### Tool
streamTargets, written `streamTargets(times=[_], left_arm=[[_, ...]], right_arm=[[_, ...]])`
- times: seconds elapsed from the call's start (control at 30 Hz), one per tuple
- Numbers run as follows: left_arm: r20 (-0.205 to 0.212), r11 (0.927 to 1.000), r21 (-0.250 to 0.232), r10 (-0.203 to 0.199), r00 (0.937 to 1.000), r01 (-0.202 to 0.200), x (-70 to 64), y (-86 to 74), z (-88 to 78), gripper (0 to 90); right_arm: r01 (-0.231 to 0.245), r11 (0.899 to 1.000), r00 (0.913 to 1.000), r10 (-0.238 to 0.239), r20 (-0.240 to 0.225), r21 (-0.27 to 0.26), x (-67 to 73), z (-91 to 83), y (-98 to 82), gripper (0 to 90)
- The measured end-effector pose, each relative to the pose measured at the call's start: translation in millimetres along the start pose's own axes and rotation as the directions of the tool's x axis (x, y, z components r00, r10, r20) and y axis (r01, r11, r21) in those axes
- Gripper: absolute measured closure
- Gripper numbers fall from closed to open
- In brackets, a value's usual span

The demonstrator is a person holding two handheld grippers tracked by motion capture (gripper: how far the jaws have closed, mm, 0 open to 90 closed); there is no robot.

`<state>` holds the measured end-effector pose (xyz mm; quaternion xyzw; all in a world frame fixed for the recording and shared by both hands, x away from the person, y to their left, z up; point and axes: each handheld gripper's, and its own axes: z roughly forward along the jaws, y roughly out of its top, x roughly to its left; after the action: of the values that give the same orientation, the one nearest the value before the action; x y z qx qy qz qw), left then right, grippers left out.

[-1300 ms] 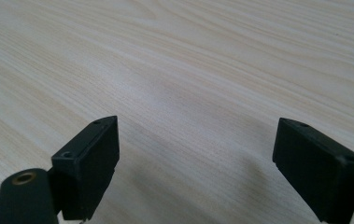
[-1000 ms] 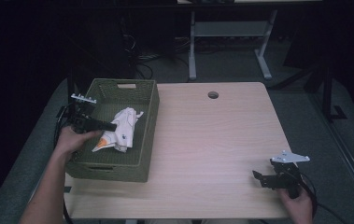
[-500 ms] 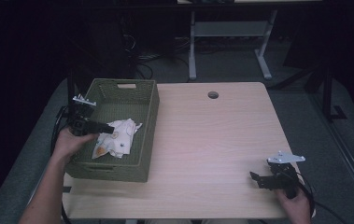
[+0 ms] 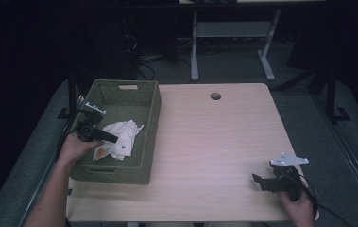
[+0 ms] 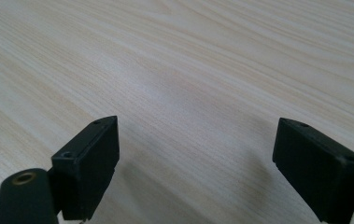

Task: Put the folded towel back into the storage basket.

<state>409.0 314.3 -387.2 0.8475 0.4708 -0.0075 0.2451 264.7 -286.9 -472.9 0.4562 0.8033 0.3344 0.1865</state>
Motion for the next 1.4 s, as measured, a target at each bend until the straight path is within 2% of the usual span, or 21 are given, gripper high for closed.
streamTargets(times=[0.13, 0.2, 0.27, 0.3, 0.33, 0.47, 0.57, 0.67, 0.77, 0.83, 0.9, 0.93, 0.97, 1.0, 1.03, 1.1, 1.13, 1.23, 1.3, 1.33, 1.4], left_arm=[[-0.026, 0.9955, 0.095, -0.002, 0.9997, 0.004, 2.9, 2.1, 15.7, 71.8], [-0.052, 0.9883, 0.153, 0.000, 0.9987, 0.008, 4.6, 3.4, 24.4, 73.9], [-0.097, 0.9794, 0.201, -0.003, 0.9953, 0.022, 5.6, 3.9, 31.5, 74.4], [-0.128, 0.9693, 0.245, 0.014, 0.9917, 0.018, 6.5, 4.1, 35.9, 74.4], [-0.138, 0.9633, 0.268, 0.023, 0.9902, 0.015, 7.0, 4.0, 38.7, 74.4], [-0.134, 0.9617, 0.273, 0.019, 0.9908, 0.019, 7.4, 5.8, 39.5, 74.0], [-0.100, 0.9686, 0.248, 0.006, 0.9949, 0.019, 6.4, 5.3, 35.3, 72.9], [-0.074, 0.9733, 0.230, 0.012, 0.9972, 0.005, 2.9, 5.6, 32.3, 71.9], [-0.024, 0.9771, 0.212, 0.019, 0.9995, -0.013, -2.0, 6.9, 32.1, 68.7], [-0.001, 0.9736, 0.227, 0.028, 0.9996, -0.027, -5.1, 8.2, 36.0, 64.2], [-0.006, 0.9671, 0.253, 0.029, 0.9996, -0.027, -7.8, 9.1, 42.9, 58.4], [-0.011, 0.9615, 0.273, 0.030, 0.9995, -0.026, -8.3, 9.6, 46.4, 55.2], [-0.024, 0.9613, 0.273, 0.046, 0.9987, -0.038, -9.0, 10.0, 48.2, 55.1], [-0.032, 0.9610, 0.275, 0.039, 0.9987, -0.029, -10.0, 11.0, 48.5, 56.0], [-0.050, 0.9579, 0.285, 0.053, 0.9973, -0.037, -10.5, 11.8, 48.9, 58.0], [-0.107, 0.9500, 0.305, 0.103, 0.9889, -0.066, -14.6, 13.3, 50.6, 72.6], [-0.111, 0.9483, 0.310, 0.105, 0.9882, -0.066, -15.7, 13.9, 51.4, 80.4], [-0.124, 0.9432, 0.322, 0.129, 0.9839, -0.083, -19.0, 16.2, 51.5, 85.0], [-0.113, 0.9537, 0.289, 0.122, 0.9860, -0.085, -20.1, 17.5, 45.0, 85.2], [-0.088, 0.9591, 0.267, 0.121, 0.9888, -0.093, -20.4, 18.4, 40.0, 85.3], [-0.070, 0.9628, 0.247, 0.130, 0.9890, -0.109, -23.6, 19.5, 32.4, 85.2]], right_arm=[[-0.002, 1.000, 1.0000, 0.002, 0.000, -0.001, -0.4, -0.5, -0.2, 14.2], [-0.004, 1.000, 1.0000, 0.004, -0.001, -0.001, -0.5, -1.0, -0.4, 14.2], [-0.004, 1.000, 1.0000, 0.004, 0.000, -0.002, -0.8, -1.2, -0.6, 14.2], [-0.005, 1.000, 1.0000, 0.005, -0.001, -0.003, -0.9, -1.4, -0.7, 14.2], [-0.006, 1.000, 1.0000, 0.006, 0.002, -0.006, -1.2, -1.8, -0.9, 14.2], [-0.007, 1.000, 1.0000, 0.007, 0.002, -0.007, -2.1, -2.6, -1.5, 14.2], [-0.008, 1.000, 1.0000, 0.008, 0.001, -0.010, -2.4, -2.8, -1.5, 14.2], [-0.007, 1.000, 1.0000, 0.007, 0.000, -0.009, -2.1, -2.8, -1.4, 14.2], [-0.003, 1.000, 1.0000, 0.003, 0.002, -0.008, -1.6, -2.5, -1.1, 14.2], [-0.005, 1.000, 1.0000, 0.005, 0.001, -0.009, -1.4, -2.6, -0.9, 14.2], [-0.006, 1.000, 1.0000, 0.006, 0.001, -0.010, -1.3, -2.7, -0.8, 14.2], [-0.005, 1.000, 1.0000, 0.005, 0.001, -0.010, -1.3, -2.8, -0.7, 14.2], [-0.006, 1.000, 1.0000, 0.006, 0.000, -0.010, -1.2, -2.8, -0.6, 14.2], [-0.007, 1.000, 1.0000, 0.007, -0.001, -0.011, -1.0, -2.9, -0.6, 14.2], [-0.005, 1.000, 1.0000, 0.005, -0.001, -0.011, -0.8, -2.9, -0.6, 14.2], [-0.004, 1.000, 1.0000, 0.004, -0.001, -0.011, -1.0, -2.7, -0.3, 14.2], [-0.006, 1.000, 1.0000, 0.006, -0.002, -0.012, -1.3, -2.6, -0.1, 14.2], [-0.006, 1.000, 1.0000, 0.006, -0.004, -0.019, -1.7, -3.2, 0.2, 14.2], [-0.008, 1.000, 0.9999, 0.008, -0.006, -0.023, -1.9, -4.2, 0.2, 14.2], [-0.008, 1.000, 1.0000, 0.008, -0.006, -0.025, -1.9, -4.4, 0.2, 14.2], [-0.005, 1.000, 1.0000, 0.005, -0.005, -0.025, -2.0, -4.9, 0.2, 14.2]])
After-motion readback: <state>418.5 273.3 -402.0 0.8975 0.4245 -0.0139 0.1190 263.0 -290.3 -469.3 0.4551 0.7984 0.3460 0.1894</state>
